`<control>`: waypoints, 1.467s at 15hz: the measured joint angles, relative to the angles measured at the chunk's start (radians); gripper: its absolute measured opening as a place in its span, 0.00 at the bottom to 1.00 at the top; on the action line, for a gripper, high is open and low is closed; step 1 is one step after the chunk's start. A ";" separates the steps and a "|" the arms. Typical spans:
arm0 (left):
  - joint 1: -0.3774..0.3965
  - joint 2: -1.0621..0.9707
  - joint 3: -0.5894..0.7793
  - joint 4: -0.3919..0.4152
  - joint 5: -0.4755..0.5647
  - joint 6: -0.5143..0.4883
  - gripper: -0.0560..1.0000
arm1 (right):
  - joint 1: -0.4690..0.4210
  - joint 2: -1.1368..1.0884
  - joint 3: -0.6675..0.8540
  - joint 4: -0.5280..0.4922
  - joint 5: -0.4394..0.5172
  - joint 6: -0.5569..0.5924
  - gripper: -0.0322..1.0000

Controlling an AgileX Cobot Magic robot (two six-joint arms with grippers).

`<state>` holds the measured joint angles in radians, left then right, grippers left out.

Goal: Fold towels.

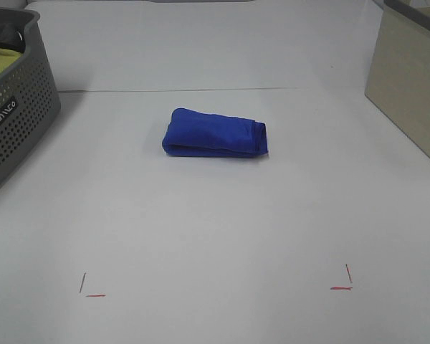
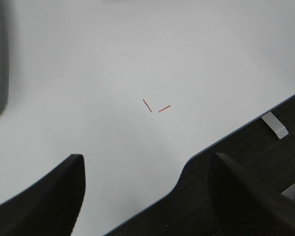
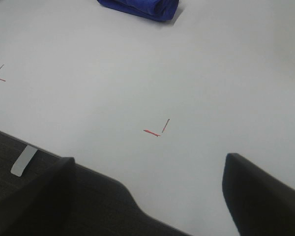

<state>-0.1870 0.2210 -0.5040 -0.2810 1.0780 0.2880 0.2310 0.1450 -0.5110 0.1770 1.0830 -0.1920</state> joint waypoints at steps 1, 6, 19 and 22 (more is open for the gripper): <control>0.000 0.000 0.000 -0.002 0.000 0.024 0.69 | 0.000 0.000 0.000 0.000 0.000 0.000 0.78; 0.000 0.000 0.000 -0.008 0.000 0.033 0.69 | 0.000 0.000 0.000 0.000 0.000 0.000 0.78; 0.174 -0.224 0.000 -0.011 0.004 0.037 0.69 | -0.217 -0.150 0.000 0.000 -0.005 -0.001 0.78; 0.174 -0.225 0.000 -0.014 0.003 0.037 0.69 | -0.217 -0.150 0.000 0.001 -0.005 -0.001 0.78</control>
<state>-0.0130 -0.0040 -0.5040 -0.2950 1.0810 0.3250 0.0140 -0.0050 -0.5110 0.1780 1.0780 -0.1930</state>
